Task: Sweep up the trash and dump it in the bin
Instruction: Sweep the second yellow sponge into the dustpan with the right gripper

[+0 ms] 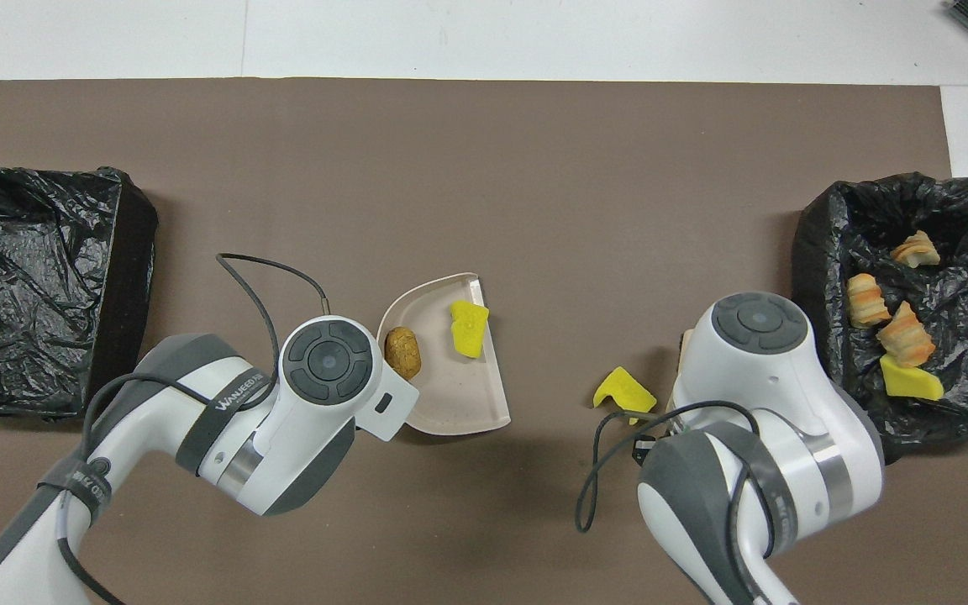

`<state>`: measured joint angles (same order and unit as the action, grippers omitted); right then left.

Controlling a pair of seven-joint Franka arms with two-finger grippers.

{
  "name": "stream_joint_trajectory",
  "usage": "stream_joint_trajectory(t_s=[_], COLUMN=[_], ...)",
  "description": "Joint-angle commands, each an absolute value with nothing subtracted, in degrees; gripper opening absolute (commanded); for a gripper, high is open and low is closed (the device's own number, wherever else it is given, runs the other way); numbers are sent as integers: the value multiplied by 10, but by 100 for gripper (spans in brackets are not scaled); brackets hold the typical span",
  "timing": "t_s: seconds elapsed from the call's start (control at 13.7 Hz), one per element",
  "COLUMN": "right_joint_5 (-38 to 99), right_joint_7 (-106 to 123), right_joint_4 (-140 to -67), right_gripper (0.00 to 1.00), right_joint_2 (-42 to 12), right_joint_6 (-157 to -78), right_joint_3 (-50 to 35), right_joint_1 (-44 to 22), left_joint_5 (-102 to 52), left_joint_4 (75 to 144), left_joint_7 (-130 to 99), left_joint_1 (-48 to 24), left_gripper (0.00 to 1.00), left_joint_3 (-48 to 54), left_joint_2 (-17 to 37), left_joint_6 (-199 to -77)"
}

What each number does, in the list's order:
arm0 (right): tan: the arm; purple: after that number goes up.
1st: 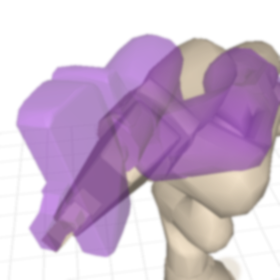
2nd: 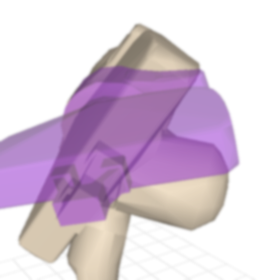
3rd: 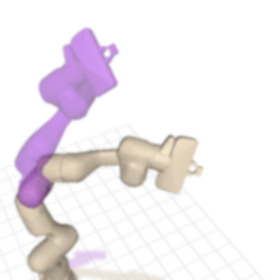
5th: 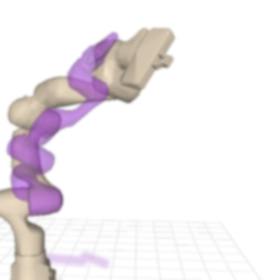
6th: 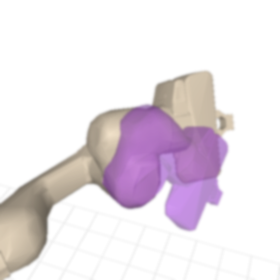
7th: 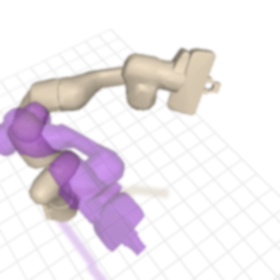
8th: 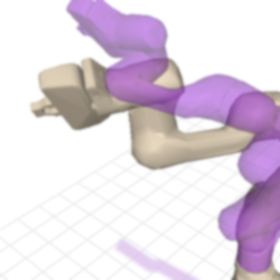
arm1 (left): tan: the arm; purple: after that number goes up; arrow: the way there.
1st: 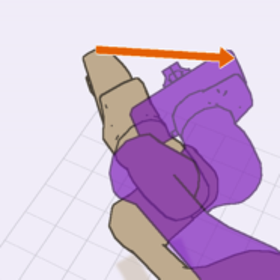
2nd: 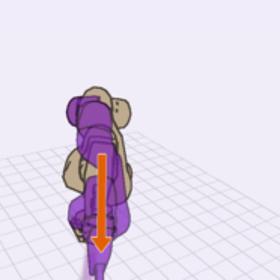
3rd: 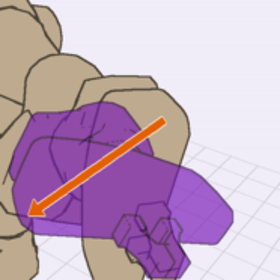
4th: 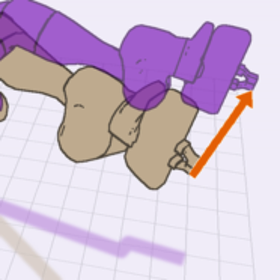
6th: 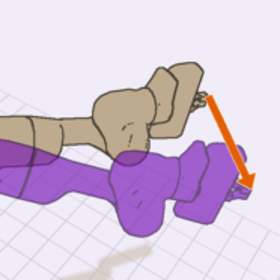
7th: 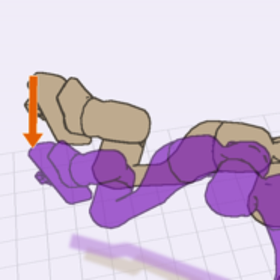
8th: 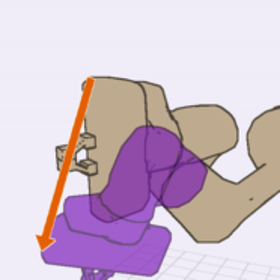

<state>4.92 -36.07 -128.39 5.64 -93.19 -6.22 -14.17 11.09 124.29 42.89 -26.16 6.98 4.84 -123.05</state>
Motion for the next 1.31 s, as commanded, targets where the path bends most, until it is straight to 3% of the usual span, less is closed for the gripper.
stream_joint_trajectory(t_s=[0.0, 0.15, 0.44, 0.8, 1.24], right_joint_5=[53, 87, 91, 116, 191], right_joint_7=[-392, -405, -430, -421, -206], right_joint_4=[-1381, -1414, -1409, -1283, -1226], right_gripper=[0, 0, 0, 0, 0], right_joint_2=[127, 126, 69, -44, -83], right_joint_6=[-961, -1026, -1097, -1129, -1149], right_joint_3=[-63, -64, -65, -67, -74], right_joint_1=[-141, -163, -213, -257, -302], left_joint_5=[124, 124, 124, 124, 124], left_joint_4=[1259, 1263, 1263, 1263, 1263], left_joint_7=[423, 423, 423, 425, 425], left_joint_1=[-271, -271, -271, -271, -270], left_gripper=[0, 0, 0, 0, 0], left_joint_3=[66, 66, 66, 66, 66], left_joint_2=[31, 28, 28, 28, 28], left_joint_6=[-1230, -1230, -1229, -1229, -1229])
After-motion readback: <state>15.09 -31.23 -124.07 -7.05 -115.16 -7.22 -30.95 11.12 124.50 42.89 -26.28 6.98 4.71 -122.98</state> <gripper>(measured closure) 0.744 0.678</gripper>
